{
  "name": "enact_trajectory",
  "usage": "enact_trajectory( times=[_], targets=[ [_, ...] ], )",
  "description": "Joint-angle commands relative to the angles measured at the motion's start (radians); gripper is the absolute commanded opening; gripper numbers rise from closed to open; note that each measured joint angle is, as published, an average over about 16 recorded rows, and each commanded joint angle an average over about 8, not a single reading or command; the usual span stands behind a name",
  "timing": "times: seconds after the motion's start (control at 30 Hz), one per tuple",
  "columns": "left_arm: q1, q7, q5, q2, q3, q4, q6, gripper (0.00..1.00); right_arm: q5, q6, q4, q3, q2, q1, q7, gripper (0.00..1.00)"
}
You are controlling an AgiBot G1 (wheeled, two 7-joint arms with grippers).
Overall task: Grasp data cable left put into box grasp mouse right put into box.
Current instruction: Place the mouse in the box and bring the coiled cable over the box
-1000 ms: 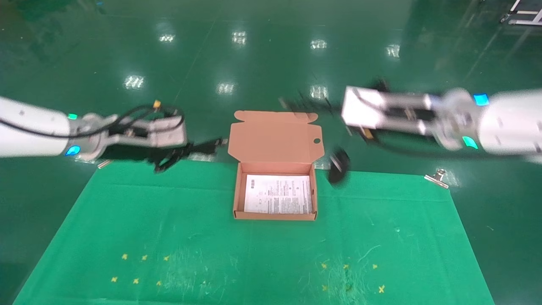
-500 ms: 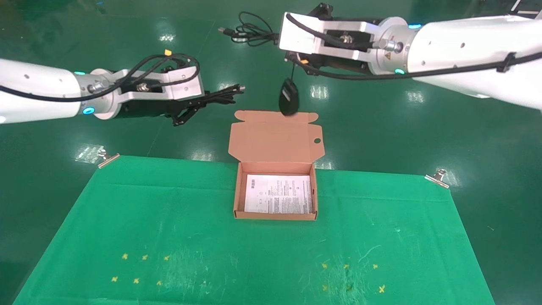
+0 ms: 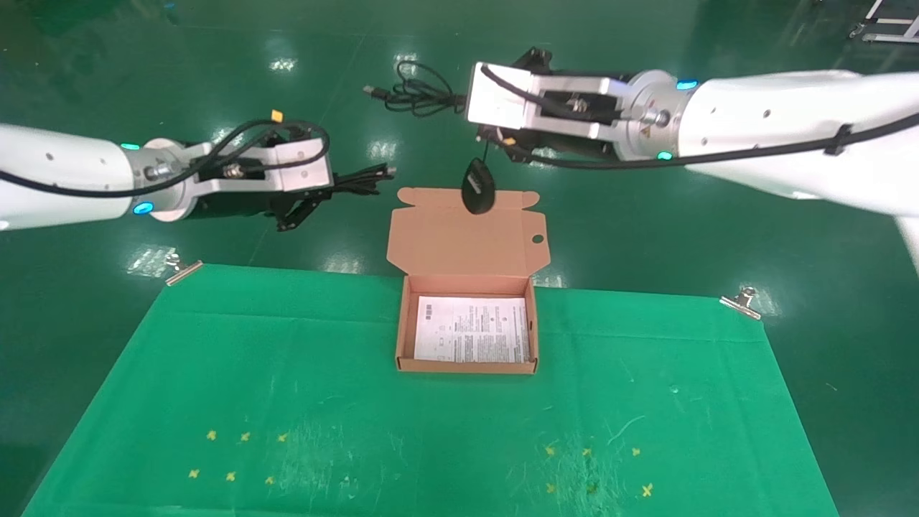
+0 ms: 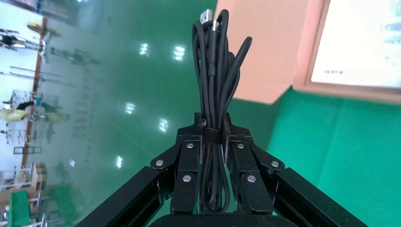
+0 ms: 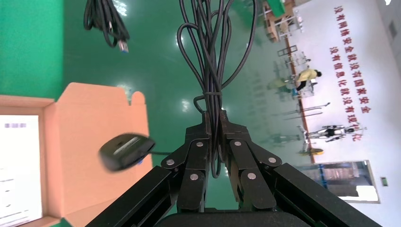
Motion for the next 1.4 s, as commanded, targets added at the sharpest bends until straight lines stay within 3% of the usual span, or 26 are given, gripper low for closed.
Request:
enact_trajectory(
  times=[0.03, 0.47, 0.7, 1.0, 1.4],
  targets=[
    [0.006, -0.009, 0.015, -0.005, 0.005, 0.001, 0.000, 0.00, 0.003, 0.001, -0.007, -0.002, -0.003, -0.008, -0.002, 0.00],
    [0.022, -0.105, 0.141, -0.033, 0.051, -0.005, 0.037, 0.00, 0.052, 0.003, -0.157, -0.029, -0.069, -0.070, -0.107, 0.00],
    [0.026, -0.199, 0.275, -0.032, 0.090, 0.000, 0.055, 0.00, 0.087, 0.000, -0.189, -0.032, -0.101, -0.117, -0.111, 0.00],
    [0.033, -0.270, 0.339, -0.028, 0.104, -0.036, 0.071, 0.00, 0.169, 0.077, -0.287, -0.037, -0.162, -0.163, -0.120, 0.00],
    [0.040, -0.289, 0.348, -0.033, 0.105, -0.058, 0.077, 0.00, 0.261, 0.169, -0.453, -0.088, -0.150, -0.207, -0.093, 0.00]
  ],
)
